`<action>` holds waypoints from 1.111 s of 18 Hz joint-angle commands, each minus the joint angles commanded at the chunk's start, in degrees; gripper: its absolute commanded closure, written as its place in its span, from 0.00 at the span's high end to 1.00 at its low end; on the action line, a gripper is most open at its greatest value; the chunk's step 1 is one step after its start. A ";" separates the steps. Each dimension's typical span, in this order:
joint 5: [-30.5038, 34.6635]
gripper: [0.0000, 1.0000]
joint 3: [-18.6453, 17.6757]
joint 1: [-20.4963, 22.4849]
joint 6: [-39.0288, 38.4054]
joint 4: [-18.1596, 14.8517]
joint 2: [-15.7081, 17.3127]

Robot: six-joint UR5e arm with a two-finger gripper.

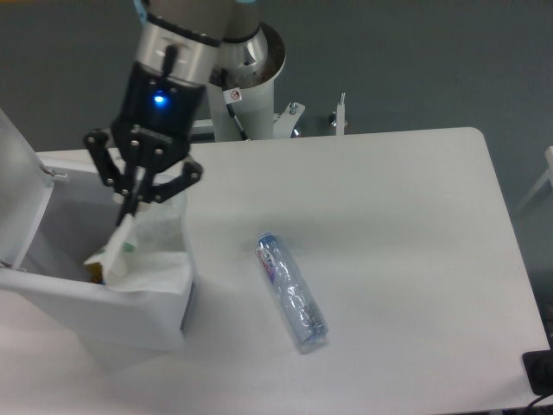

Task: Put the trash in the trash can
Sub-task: 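Carry the tissue over the white trash bin opening, then open the gripper to drop the tissue into the bin, then move the gripper to the clear plastic bottle and lower beside it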

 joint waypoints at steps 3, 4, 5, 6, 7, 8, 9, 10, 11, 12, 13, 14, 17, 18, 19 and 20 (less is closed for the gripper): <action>0.00 0.70 -1.23 -0.09 3.15 0.18 0.00; 0.09 0.77 -1.32 -0.09 4.12 0.26 -0.26; 0.26 0.83 -1.24 -0.09 4.57 0.26 -0.35; 0.52 0.87 -1.15 -0.09 5.01 0.26 -0.44; 0.79 0.87 -1.15 0.09 5.62 0.35 -0.44; 0.79 0.87 -1.06 0.78 6.15 0.26 -0.53; 0.70 0.87 -0.62 2.53 6.24 0.35 -0.53; 0.36 0.87 -0.19 5.33 6.33 0.44 -0.53; 0.26 0.87 0.08 6.84 6.33 0.44 -0.61; 0.26 0.87 0.34 7.90 6.42 0.44 -0.79; 0.26 0.87 0.52 9.74 6.85 0.53 -1.57; 0.26 0.87 0.43 11.06 8.25 0.44 -2.19; 0.53 0.94 0.43 14.84 12.21 0.44 -6.05; 0.61 0.95 0.52 15.90 13.61 0.44 -7.46; 0.70 0.95 0.78 16.95 14.67 0.44 -8.86; 0.79 0.99 1.31 18.62 15.55 0.35 -10.53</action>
